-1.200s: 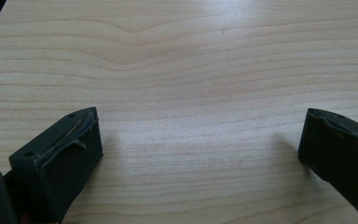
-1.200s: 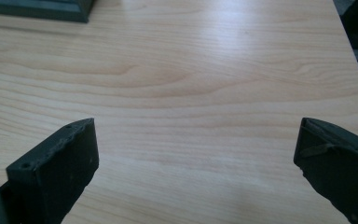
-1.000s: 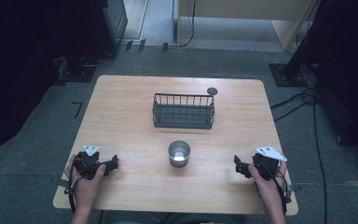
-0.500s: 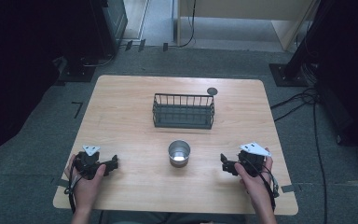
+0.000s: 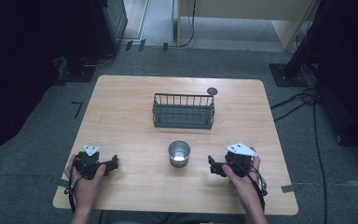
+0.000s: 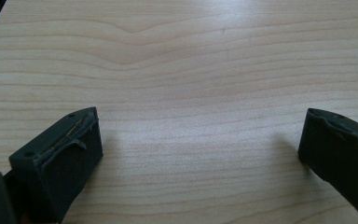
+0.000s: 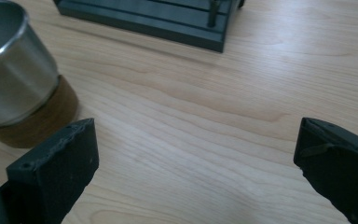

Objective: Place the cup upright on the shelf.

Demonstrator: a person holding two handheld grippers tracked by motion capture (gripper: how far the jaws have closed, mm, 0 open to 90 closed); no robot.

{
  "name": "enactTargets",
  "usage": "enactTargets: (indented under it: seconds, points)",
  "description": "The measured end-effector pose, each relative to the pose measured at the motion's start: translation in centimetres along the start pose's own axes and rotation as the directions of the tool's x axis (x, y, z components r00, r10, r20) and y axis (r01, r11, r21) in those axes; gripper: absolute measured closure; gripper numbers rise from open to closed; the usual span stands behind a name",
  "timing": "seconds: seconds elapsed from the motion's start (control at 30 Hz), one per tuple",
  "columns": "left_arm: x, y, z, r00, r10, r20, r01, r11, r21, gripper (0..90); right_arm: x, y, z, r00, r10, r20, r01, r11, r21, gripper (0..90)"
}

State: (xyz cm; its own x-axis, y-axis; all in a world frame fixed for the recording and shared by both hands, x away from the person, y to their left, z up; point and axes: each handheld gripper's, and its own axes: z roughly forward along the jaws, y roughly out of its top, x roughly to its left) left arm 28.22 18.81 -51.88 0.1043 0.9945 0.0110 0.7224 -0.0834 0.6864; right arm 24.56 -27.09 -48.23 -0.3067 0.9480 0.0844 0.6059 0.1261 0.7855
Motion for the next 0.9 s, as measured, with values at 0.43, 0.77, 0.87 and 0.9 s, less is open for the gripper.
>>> enactTargets:
  seconds: [0.43, 0.77, 0.87, 0.9]
  points:
    - [0.0, 0.0, 0.0, 1.0000, 0.000, 0.000, 0.000, 1.0000, 0.000, 0.0, 3.1, -0.3, 1.3, 0.9950, -0.047, -0.088, 0.049, 0.999, 0.020, 2.7]
    - [0.0, 0.0, 0.0, 1.0000, 0.000, 0.000, 0.000, 1.0000, 0.000, 0.0, 4.7, -0.6, 2.0, 0.9875, -0.059, -0.146, 0.065, 0.997, 0.036, 2.9]
    - [0.0, 0.0, 0.0, 1.0000, 0.000, 0.000, 0.000, 1.0000, 0.000, 0.0, 5.3, -0.5, 2.4, 0.9846, -0.066, -0.162, 0.074, 0.996, 0.042, 2.8]
    - [0.0, 0.0, 0.0, 1.0000, 0.000, 0.000, 0.000, 1.0000, 0.000, 0.0, 5.3, -0.5, 2.4, 0.9846, -0.066, -0.162, 0.074, 0.996, 0.042, 2.8]
